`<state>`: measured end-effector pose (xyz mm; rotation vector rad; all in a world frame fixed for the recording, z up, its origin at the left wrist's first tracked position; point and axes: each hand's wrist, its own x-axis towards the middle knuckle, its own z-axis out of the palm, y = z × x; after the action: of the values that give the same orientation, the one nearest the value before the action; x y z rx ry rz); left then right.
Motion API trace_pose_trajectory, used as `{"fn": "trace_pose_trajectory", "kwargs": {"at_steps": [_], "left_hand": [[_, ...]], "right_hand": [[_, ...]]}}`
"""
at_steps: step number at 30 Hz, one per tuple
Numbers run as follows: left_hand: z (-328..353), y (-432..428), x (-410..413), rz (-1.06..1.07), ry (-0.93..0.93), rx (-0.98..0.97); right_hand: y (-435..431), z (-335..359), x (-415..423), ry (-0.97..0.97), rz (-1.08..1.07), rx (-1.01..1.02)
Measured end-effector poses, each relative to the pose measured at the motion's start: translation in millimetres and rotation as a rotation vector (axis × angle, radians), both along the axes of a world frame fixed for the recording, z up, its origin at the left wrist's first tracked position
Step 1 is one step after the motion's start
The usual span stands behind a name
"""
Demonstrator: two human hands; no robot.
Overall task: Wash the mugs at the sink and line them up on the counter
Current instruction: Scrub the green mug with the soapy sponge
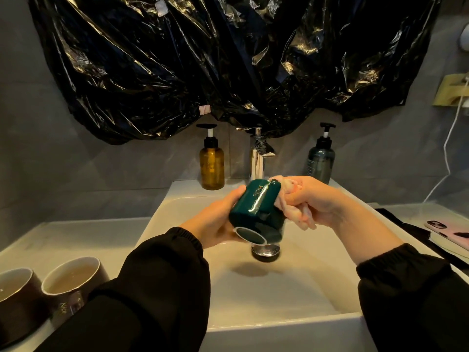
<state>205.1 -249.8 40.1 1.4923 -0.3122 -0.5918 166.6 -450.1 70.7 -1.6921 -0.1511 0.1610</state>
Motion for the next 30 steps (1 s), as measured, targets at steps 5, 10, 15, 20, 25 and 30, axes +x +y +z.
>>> {"fn": "trace_pose_trajectory", "kwargs": {"at_steps": [5,10,15,20,25,30], "left_hand": [[-2,1,0,0.398,-0.965,0.359],[0,-12,-17,0.237,-0.864,0.391],[3,-25,-24,0.124,-0.436,0.332],[8,-24,-19,0.312,-0.248,0.165],[13,-12,-15,0.475,0.205,-0.313],[13,-8,-9,0.539,0.239,-0.394]], "right_hand": [[1,-5,7,0.148,-0.283,-0.231],[6,-5,7,0.126,-0.394,-0.373],[22,-3,2,0.030,-0.362,-0.545],[29,0,-2,-0.161,-0.406,-0.342],[22,0,-1,-0.441,-0.620,-0.524],[52,-17,-12,-0.626,-0.211,-0.592]]}}
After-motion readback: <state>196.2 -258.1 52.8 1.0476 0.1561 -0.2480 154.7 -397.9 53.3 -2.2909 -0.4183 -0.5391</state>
